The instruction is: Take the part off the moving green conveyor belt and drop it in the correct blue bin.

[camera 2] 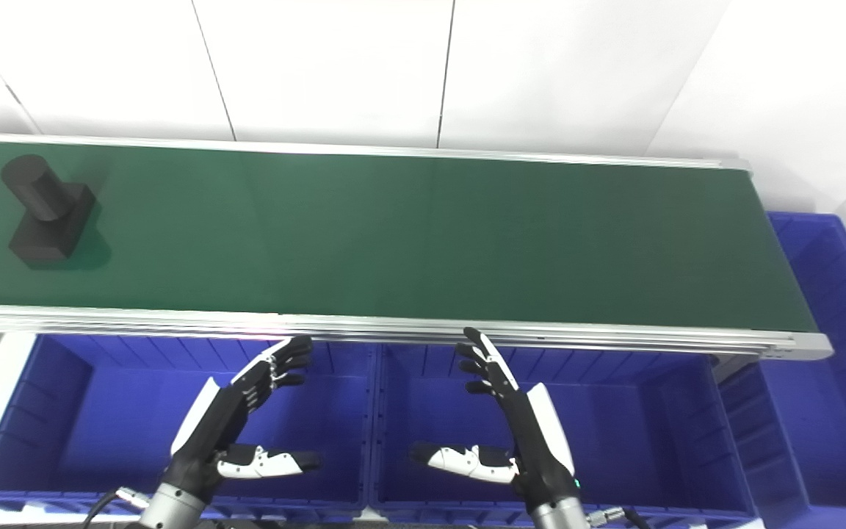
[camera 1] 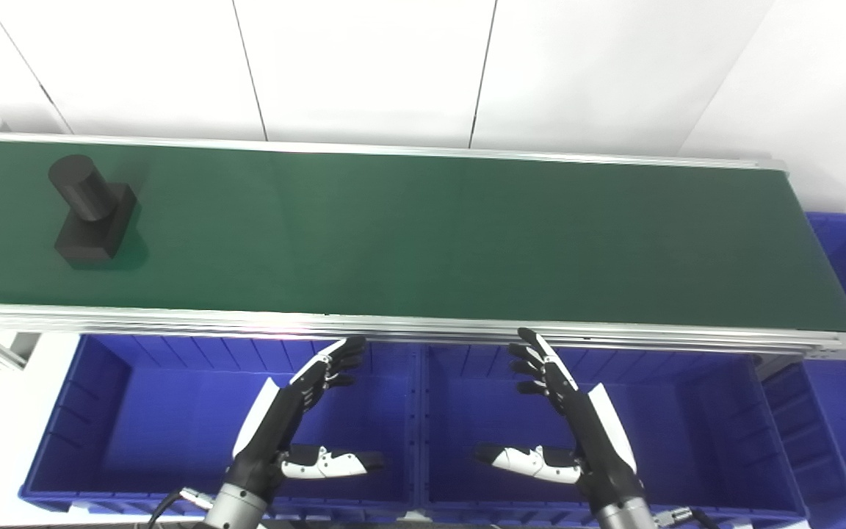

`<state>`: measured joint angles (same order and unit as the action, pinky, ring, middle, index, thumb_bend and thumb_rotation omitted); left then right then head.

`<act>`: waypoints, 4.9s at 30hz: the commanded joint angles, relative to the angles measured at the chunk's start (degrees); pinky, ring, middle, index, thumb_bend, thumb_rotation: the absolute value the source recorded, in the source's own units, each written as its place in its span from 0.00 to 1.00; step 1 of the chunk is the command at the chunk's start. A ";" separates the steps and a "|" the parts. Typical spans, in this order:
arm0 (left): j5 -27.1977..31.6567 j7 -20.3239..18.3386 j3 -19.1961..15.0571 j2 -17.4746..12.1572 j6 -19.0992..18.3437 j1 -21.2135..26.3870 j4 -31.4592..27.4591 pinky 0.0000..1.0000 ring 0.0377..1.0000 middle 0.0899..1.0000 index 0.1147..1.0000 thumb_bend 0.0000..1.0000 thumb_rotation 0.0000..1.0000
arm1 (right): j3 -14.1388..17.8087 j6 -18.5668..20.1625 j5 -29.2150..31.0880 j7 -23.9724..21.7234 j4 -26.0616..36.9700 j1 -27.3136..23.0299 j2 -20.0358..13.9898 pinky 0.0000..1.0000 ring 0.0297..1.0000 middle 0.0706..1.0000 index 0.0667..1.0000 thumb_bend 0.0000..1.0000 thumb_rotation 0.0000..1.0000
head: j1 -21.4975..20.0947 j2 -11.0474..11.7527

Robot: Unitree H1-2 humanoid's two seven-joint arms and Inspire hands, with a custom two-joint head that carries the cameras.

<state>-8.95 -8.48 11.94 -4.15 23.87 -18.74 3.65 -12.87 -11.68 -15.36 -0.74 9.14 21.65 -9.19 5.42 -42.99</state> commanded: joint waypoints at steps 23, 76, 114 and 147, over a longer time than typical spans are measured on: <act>-7.62 19.86 11.53 -0.51 3.05 2.80 4.31 0.77 0.82 0.85 0.86 0.80 0.31 | 4.59 -14.94 5.10 0.69 -3.95 1.23 -0.48 0.73 0.80 0.83 0.92 0.78 0.28 | 5.43 7.10; -4.86 44.33 27.03 -4.79 3.05 12.89 16.23 0.72 0.80 0.81 0.83 0.79 0.26 | 3.63 -6.64 3.04 1.39 5.36 -18.03 2.88 0.65 0.73 0.77 0.86 0.83 0.34 | 3.99 15.92; -0.77 42.24 26.52 -5.85 3.05 9.78 11.92 0.76 0.80 0.81 0.80 0.83 0.30 | -6.40 22.18 -12.82 -7.45 -11.26 -49.86 12.38 0.63 0.75 0.82 0.89 0.84 0.43 | 1.41 13.91; -2.65 41.61 26.01 -3.99 3.05 4.86 8.27 0.66 0.74 0.77 0.76 0.81 0.37 | -10.11 18.01 -13.92 -2.27 -49.04 -67.31 17.78 0.63 0.77 0.86 0.90 0.87 0.46 | -0.33 11.95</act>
<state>-10.20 31.69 37.35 -8.29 24.76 -14.56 12.66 -22.82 9.50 -29.58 -4.37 -39.93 -42.05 6.81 5.01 -30.94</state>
